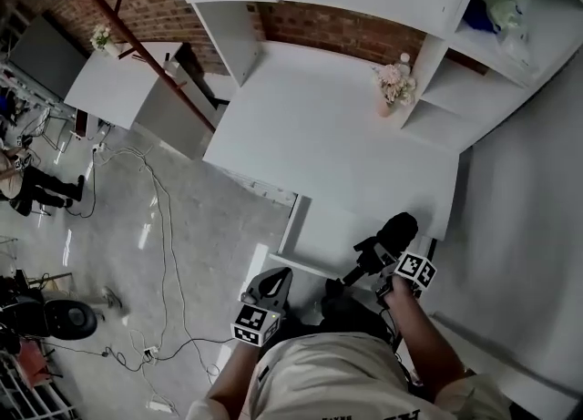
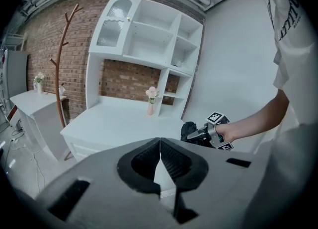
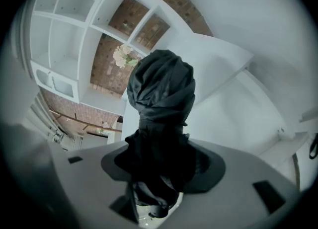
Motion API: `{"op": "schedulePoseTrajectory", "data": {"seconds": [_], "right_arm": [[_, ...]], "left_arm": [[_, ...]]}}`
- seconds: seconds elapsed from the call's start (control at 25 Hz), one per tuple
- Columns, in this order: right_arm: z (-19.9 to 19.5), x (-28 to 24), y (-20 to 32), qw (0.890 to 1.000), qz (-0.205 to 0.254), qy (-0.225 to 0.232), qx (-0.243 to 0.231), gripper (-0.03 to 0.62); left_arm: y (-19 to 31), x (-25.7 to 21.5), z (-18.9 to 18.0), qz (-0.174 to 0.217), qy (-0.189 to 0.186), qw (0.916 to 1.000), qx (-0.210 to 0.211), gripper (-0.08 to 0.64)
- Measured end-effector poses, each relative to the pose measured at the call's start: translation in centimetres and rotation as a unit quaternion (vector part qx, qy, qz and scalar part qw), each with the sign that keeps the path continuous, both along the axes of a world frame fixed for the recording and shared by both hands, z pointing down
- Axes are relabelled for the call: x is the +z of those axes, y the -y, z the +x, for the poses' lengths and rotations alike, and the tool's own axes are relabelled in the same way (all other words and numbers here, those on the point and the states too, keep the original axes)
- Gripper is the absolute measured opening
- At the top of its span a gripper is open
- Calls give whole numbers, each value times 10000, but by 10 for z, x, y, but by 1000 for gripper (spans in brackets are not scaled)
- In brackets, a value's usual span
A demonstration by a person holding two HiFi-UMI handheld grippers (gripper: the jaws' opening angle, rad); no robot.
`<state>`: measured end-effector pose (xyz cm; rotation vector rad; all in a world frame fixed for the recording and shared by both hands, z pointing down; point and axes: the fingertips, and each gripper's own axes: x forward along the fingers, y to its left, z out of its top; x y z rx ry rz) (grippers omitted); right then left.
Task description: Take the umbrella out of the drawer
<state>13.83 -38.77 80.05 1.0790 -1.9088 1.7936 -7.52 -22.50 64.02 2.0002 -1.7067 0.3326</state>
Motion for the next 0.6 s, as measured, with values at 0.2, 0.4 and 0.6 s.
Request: {"op": "schedulePoseTrajectory", "data": {"seconds": [0.2,0.4,0.6], "right_arm": [[-20,-23,-25,9991,391,13,-136,244],[-36,-43,-51,9970,747,79,-168,244],[-43,-69,-82,9931,1153,49,-230,244]], "left_arm": [[-28,-1,-25,24,-95,9999,20,25],[-55,7,-49,61,-166,9998,107,25],[-83,2,-67,239,-189,9993,230,25]]}}
